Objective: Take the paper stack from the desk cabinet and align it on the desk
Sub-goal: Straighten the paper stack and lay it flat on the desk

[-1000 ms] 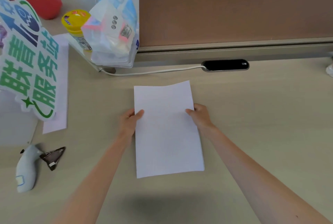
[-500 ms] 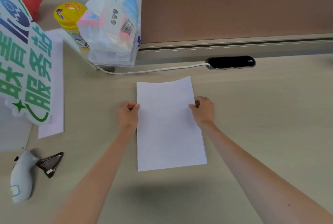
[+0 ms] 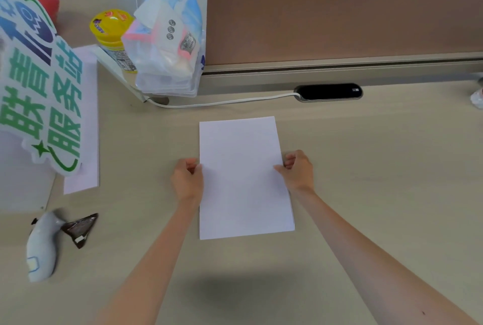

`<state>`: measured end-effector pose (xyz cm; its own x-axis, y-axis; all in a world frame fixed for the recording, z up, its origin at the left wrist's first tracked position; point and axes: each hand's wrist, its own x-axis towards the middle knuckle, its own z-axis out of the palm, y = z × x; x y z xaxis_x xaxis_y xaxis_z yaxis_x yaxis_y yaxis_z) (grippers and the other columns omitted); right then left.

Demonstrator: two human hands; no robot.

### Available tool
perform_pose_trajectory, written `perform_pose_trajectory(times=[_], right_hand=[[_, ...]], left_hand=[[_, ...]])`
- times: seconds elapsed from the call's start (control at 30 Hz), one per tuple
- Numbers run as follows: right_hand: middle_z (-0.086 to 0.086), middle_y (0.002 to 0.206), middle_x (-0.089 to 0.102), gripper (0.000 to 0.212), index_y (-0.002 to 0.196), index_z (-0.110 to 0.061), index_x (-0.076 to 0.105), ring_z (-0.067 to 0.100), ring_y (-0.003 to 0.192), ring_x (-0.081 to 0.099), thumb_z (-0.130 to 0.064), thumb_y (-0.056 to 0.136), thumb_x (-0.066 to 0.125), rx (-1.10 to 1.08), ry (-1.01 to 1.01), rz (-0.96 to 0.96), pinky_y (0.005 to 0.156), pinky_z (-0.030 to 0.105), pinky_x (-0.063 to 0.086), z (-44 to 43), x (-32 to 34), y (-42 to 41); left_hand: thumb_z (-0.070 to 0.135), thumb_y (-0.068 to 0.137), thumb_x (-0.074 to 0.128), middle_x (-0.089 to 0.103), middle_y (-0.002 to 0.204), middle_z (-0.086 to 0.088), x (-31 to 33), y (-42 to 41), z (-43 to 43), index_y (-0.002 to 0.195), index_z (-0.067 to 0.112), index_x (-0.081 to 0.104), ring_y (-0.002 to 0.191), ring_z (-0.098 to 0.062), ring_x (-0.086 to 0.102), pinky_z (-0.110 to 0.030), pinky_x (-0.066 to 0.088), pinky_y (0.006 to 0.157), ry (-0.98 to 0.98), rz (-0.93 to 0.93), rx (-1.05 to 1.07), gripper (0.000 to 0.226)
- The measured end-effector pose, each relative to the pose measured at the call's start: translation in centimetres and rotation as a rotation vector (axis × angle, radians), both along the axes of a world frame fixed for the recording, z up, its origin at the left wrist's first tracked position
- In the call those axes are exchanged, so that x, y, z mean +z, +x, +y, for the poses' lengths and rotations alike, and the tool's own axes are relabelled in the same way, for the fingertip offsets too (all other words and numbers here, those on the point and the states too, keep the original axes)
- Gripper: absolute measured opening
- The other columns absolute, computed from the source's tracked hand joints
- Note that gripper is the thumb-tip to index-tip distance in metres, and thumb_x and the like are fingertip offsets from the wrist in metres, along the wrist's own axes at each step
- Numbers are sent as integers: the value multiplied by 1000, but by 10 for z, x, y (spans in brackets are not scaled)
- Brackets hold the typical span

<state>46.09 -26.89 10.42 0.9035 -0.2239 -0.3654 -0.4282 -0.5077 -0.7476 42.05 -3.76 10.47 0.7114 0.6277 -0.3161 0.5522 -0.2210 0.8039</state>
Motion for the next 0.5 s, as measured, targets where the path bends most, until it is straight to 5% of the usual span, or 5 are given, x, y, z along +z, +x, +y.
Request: perform_pose_trajectory(times=[0.2, 0.33, 0.5], right_hand=[[14, 99, 65, 23, 87, -13, 52, 28, 83, 62, -2, 74, 66, 6, -44, 47, 72, 32, 48, -3, 4, -51], [13, 101, 61, 17, 90, -7, 56, 27, 79, 57, 0, 76, 61, -11, -136, 26, 69, 28, 40, -4, 5, -77], [10, 103, 58, 13, 93, -6, 59, 30, 85, 61, 0, 82, 55, 19, -238, -5, 75, 37, 50, -3, 7, -103]], left_hand=[[9, 81, 57, 73, 99, -10, 0, -48, -9, 102, 8, 67, 94, -29, 67, -43, 53, 88, -18, 80, 11, 23], [6, 80, 56, 73, 99, -9, 3, -71, -16, 101, 9, 68, 93, -28, 67, -41, 53, 88, 10, 106, -5, 25], [2, 79, 56, 74, 98, -11, 5, -90, -22, 100, 8, 69, 91, -29, 68, -40, 54, 85, 65, 111, -25, 25]])
